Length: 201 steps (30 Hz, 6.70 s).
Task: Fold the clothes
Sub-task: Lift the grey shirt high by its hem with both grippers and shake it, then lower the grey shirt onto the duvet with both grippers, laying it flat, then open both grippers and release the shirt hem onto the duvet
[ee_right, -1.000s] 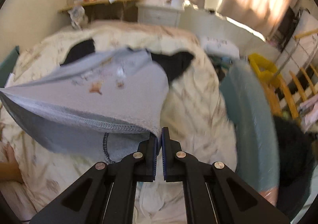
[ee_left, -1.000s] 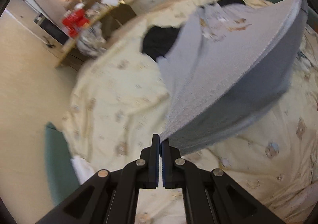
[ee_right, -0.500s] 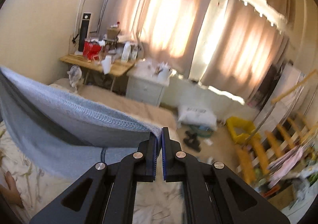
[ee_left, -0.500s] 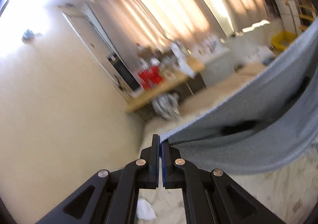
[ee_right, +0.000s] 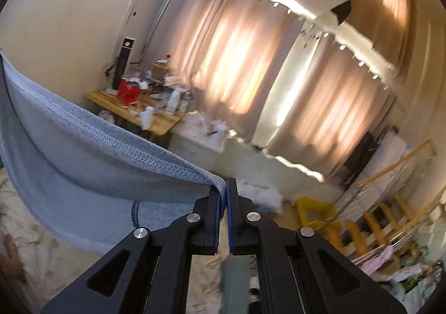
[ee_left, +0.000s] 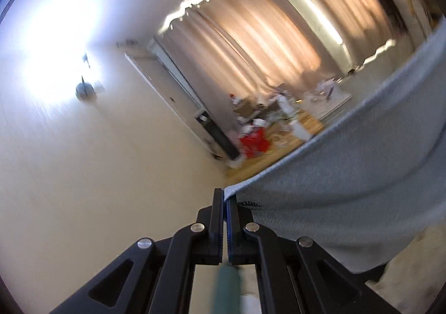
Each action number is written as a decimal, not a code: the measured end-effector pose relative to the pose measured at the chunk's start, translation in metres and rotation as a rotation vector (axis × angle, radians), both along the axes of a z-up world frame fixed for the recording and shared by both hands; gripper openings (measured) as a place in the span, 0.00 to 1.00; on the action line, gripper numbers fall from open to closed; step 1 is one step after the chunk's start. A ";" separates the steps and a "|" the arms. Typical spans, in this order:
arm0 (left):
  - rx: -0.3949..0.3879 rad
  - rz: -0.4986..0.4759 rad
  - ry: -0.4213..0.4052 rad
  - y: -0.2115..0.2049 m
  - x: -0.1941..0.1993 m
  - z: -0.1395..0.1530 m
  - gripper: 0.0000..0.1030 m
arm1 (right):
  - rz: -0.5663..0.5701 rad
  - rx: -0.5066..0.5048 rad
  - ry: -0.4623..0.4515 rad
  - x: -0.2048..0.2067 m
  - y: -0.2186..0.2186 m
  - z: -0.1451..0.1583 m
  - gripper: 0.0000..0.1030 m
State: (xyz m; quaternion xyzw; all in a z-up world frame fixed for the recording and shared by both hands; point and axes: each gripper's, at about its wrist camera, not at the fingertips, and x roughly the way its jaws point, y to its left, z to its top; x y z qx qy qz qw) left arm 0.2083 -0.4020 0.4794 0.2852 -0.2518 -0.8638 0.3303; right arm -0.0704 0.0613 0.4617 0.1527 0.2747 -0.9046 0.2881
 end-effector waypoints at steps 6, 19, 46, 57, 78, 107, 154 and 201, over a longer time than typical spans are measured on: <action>0.056 0.029 -0.040 -0.023 -0.021 -0.032 0.01 | 0.023 0.012 -0.088 -0.027 -0.029 -0.024 0.03; 0.114 0.226 -0.070 -0.136 -0.169 -0.096 0.01 | -0.014 0.130 -0.162 -0.185 -0.192 -0.078 0.03; -0.108 0.140 -0.188 -0.113 -0.137 -0.178 0.01 | 0.094 0.072 -0.228 -0.150 -0.190 -0.168 0.03; 0.403 0.017 -0.617 -0.022 0.056 -0.527 0.01 | 0.138 0.192 -0.734 -0.016 -0.036 -0.465 0.03; 0.234 -0.050 -0.965 0.013 0.123 -0.651 0.01 | -0.047 0.318 -0.880 0.022 0.055 -0.609 0.03; 1.249 0.369 -0.498 -0.074 0.067 -0.745 0.75 | -0.204 -0.038 -1.280 -0.025 0.038 -0.739 0.46; 1.112 0.230 -0.652 0.007 0.119 -0.707 0.04 | -0.268 0.076 -1.147 0.022 0.118 -0.657 0.02; 0.831 0.038 -0.401 0.125 -0.032 -0.417 0.54 | 0.089 0.165 -0.576 0.095 -0.076 -0.393 1.00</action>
